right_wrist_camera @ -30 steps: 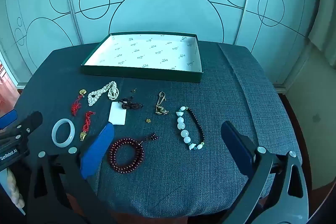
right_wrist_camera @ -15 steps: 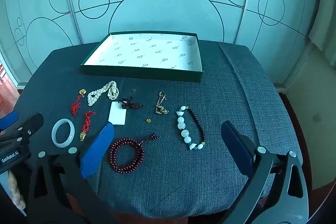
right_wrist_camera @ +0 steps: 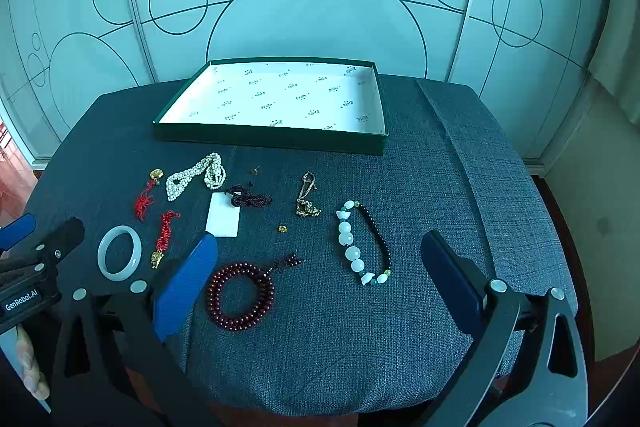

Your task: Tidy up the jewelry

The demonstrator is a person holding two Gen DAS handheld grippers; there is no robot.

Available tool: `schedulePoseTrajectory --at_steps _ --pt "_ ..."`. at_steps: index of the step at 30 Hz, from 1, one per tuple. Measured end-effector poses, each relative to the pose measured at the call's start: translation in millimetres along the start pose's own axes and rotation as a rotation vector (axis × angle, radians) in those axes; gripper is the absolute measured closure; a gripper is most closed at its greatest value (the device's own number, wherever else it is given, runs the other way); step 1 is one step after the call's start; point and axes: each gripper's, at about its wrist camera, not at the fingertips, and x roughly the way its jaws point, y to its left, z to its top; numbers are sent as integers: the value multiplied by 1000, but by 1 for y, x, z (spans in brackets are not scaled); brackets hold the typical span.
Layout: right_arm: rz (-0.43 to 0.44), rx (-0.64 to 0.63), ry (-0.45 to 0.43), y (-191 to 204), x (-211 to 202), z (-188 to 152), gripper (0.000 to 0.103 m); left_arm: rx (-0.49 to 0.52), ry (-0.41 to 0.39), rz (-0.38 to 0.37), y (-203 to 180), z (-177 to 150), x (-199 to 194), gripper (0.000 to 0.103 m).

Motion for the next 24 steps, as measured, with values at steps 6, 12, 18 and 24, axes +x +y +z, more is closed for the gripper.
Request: schedulePoseTrajectory --at_steps 6,12,18,24 --pt "-1 0 1 0 0 0 2 1 1 1 0 -3 1 4" --pt "0 0 3 0 0 0 2 2 3 2 -1 -4 2 4" --pt "-1 0 3 0 1 0 2 5 6 2 -1 -6 2 4" --pt "0 0 4 0 1 0 2 3 9 3 0 -6 1 4"
